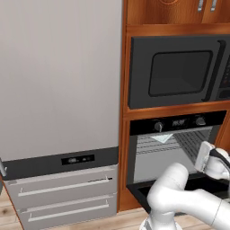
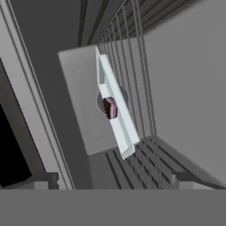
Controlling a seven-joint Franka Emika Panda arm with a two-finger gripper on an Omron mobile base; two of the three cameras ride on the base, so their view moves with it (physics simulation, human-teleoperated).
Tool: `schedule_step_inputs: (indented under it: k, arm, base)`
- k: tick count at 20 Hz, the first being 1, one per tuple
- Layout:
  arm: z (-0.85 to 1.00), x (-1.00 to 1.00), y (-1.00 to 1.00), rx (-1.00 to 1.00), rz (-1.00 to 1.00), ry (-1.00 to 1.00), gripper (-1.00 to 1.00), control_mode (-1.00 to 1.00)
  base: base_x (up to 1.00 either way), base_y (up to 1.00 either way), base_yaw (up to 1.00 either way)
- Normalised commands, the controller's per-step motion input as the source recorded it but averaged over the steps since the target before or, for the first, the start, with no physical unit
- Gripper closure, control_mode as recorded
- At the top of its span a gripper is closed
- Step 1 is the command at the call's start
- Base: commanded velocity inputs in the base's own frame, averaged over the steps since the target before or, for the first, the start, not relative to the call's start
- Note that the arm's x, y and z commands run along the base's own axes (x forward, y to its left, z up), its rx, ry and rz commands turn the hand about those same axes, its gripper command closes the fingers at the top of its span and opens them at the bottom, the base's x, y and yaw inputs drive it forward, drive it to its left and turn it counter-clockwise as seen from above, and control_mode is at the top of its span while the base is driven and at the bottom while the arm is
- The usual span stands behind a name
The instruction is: Take the baked cake out of the oven and place it on the plate for cooling. Then close the oven door.
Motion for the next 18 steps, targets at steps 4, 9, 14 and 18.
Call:
schedule_step_inputs:
  k: [4, 9, 14, 18]
  arm:
    - [-0.18, 0.24, 0.23, 0.0, 0.0, -0.09, -1.0, -1.0]
    - [-0.21, 0.29, 0.24, 0.0, 0.0, -0.08, -1.0, -1.0]
    - [-0.16, 0.28, 0.13, 0.0, 0.0, -0.06, -1.0, -1.0]
    - [-0.02, 0.26, 0.0, 0.0, 0.0, -0.03, -1.0, -1.0]
  base:
    - [0.0, 0.0, 0.0]
    - [0.0, 0.0, 0.0]
    - [0.0, 0.0, 0.0]
    - [0.0, 0.0, 0.0]
